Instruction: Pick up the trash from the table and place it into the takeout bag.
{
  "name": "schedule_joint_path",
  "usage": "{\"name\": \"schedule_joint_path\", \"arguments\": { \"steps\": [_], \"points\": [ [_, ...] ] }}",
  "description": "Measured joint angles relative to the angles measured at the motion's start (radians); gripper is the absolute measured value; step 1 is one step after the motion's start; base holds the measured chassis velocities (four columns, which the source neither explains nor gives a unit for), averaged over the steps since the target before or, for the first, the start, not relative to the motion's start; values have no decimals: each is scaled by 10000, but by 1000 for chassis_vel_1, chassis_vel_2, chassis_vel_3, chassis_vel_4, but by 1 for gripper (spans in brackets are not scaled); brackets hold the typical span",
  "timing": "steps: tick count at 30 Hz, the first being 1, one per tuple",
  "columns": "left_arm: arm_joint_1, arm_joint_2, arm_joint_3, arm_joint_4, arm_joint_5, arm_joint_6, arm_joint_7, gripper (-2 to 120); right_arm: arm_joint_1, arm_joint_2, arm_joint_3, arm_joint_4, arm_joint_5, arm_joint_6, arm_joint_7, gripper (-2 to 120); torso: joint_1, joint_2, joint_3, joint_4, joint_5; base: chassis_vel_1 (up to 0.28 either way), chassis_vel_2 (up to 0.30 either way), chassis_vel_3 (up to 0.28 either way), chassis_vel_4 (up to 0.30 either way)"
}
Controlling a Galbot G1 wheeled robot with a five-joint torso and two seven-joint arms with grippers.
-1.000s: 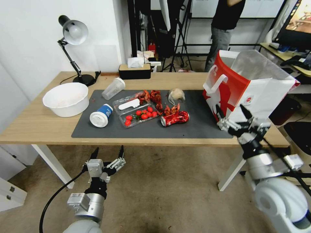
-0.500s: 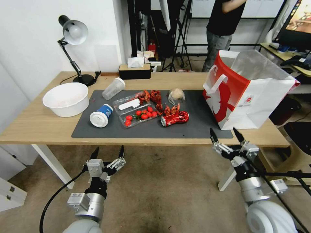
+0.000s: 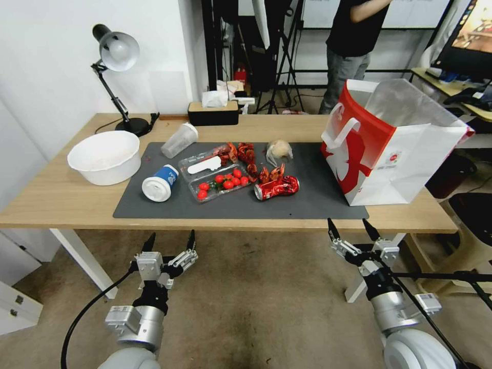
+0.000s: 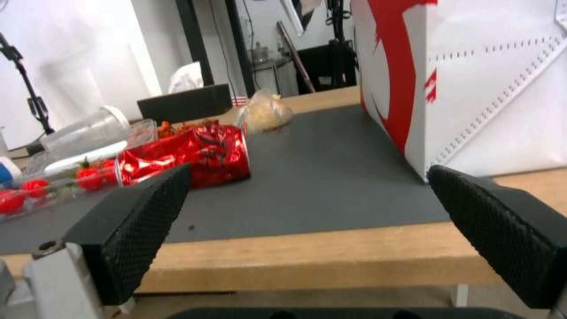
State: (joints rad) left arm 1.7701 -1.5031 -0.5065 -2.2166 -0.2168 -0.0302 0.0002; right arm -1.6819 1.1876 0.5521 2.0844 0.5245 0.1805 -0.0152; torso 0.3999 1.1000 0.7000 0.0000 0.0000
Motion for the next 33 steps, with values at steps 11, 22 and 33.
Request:
{"name": "schedule_joint_path", "arguments": {
  "steps": [11,22,33],
  "points": [
    [2,-1,6,2,10,-5,4,100,-7,-34,-44,-108,-57,-265,-4,100,1,0,0,0,0,0,0,0,0],
    [-1,13,-4,2,14,-19,9,100,267,-200,-143,36,-100,-759,174,100,1,0,0,0,0,0,0,0,0],
    [-12,19,-5,2,15,-43,22,100,1209,-646,-521,347,-183,-1858,843,100,1,0,0,-1,0,0,0,0,0]
  ]
}}
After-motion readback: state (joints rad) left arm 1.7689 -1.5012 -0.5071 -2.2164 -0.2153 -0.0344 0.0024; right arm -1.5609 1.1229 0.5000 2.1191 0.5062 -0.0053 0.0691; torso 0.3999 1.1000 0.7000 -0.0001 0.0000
